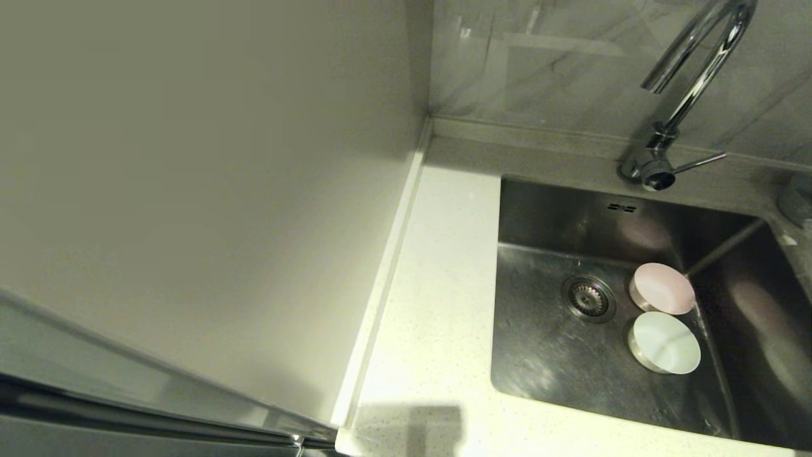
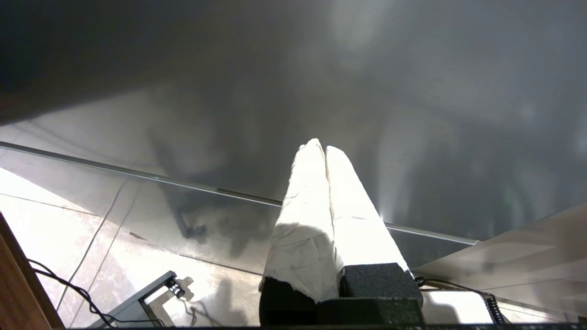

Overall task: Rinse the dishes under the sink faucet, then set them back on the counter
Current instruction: Put a bowl into the sink

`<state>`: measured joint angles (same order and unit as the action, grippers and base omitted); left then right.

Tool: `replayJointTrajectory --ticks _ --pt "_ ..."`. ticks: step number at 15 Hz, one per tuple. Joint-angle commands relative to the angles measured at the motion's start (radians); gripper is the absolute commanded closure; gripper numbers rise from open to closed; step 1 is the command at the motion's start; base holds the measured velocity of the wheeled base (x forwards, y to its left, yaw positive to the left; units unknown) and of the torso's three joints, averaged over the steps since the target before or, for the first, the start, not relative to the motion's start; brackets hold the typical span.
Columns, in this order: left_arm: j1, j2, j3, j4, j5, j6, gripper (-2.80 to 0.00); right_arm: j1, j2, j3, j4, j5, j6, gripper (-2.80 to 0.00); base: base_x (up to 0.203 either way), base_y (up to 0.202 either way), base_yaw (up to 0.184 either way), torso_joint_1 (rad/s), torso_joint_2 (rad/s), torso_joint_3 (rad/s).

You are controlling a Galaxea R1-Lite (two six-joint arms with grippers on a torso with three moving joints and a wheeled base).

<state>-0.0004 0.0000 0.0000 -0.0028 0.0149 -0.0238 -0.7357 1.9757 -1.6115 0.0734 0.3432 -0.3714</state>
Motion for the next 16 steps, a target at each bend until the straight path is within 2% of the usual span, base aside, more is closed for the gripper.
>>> replayJointTrajectory --ticks 1,3,5,9,11,14,16 --pt "0.0 -0.004 0.0 0.0 0.0 0.0 0.0 0.033 -0.006 -0.001 0.0 0.005 0.0 -2.8 0.0 0.0 0.0 0.0 0.0 0.0" --pt "0.0 -0.003 0.0 0.0 0.0 -0.001 0.0 0.056 0.011 -0.014 -0.011 -0.009 0.0 -2.8 0.0 0.0 0.0 0.0 0.0 0.0" --pt "0.0 -0.003 0.0 0.0 0.0 -0.001 0.0 0.08 0.052 -0.028 -0.12 -0.085 -0.001 -2.8 0.0 0.0 0.0 0.0 0.0 0.0" --pt "-0.001 -0.003 0.0 0.0 0.0 -0.001 0.0 0.103 0.117 -0.039 -0.263 -0.175 -0.049 -2.8 0.0 0.0 0.0 0.0 0.0 0.0" --pt "0.0 -0.003 0.0 0.0 0.0 -0.001 0.0 0.118 0.125 -0.032 -0.287 -0.251 -0.054 -2.8 0.0 0.0 0.0 0.0 0.0 0.0" --pt "0.0 -0.003 0.0 0.0 0.0 -0.001 0.0 0.121 0.122 -0.021 -0.283 -0.274 -0.06 -2.8 0.0 0.0 0.0 0.0 0.0 0.0" --pt "-0.001 -0.003 0.0 0.0 0.0 -0.001 0.0 0.13 0.116 -0.001 -0.279 -0.325 -0.064 -2.8 0.0 0.0 0.0 0.0 0.0 0.0"
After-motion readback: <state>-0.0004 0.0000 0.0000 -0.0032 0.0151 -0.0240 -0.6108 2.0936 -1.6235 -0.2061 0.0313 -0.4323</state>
